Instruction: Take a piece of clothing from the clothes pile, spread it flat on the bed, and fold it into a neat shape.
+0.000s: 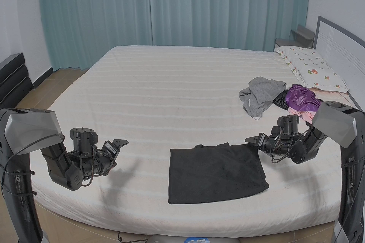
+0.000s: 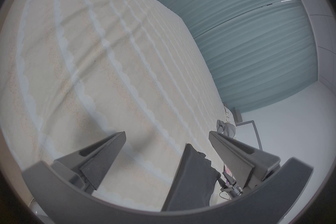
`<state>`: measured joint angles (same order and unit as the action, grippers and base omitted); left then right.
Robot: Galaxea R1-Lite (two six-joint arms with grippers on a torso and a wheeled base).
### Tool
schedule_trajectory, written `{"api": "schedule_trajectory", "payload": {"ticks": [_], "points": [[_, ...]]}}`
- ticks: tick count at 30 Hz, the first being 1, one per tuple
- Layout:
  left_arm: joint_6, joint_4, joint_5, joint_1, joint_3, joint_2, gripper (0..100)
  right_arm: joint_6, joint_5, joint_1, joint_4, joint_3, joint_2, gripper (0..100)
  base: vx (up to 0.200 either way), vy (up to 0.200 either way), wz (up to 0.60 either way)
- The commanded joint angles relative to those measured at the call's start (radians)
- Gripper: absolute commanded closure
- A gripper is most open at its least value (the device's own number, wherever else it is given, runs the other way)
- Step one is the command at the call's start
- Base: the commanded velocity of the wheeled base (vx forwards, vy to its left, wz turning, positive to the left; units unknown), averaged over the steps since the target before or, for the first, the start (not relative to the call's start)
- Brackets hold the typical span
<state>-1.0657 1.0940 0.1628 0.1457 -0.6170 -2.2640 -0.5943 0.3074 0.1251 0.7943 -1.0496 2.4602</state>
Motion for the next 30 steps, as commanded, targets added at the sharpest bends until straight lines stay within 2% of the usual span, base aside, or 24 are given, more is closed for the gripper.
{"api": "schedule_trajectory", "payload": {"ticks": [1, 4, 11, 22, 23, 30], "points": [[0.000, 0.001, 0.000, 0.000, 0.000, 0.000, 0, -0.029, -0.001, -0.007, 0.014, -0.030, 0.043, 100, 0.000, 0.000, 0.00], [0.000, 0.001, 0.000, 0.000, 0.000, 0.000, 0, -0.059, -0.004, -0.013, 0.045, -0.030, 0.043, 100, 0.000, 0.000, 0.00], [0.000, 0.000, 0.000, 0.000, 0.000, -0.002, 0, -0.065, -0.004, -0.039, 0.040, -0.027, 0.042, 100, 0.000, 0.000, 0.00], [0.000, 0.001, -0.002, 0.002, 0.000, -0.002, 0, -0.068, -0.002, -0.039, 0.039, -0.030, 0.048, 100, 0.000, 0.000, 0.00], [0.000, 0.000, -0.003, 0.002, 0.000, -0.002, 0, -0.068, -0.002, -0.039, 0.037, -0.030, 0.048, 0, 0.000, 0.000, 0.00], [0.000, 0.001, -0.006, 0.003, -0.001, -0.003, 0, -0.070, 0.005, -0.044, 0.043, -0.004, 0.039, 0, 0.000, 0.000, 0.00]]}}
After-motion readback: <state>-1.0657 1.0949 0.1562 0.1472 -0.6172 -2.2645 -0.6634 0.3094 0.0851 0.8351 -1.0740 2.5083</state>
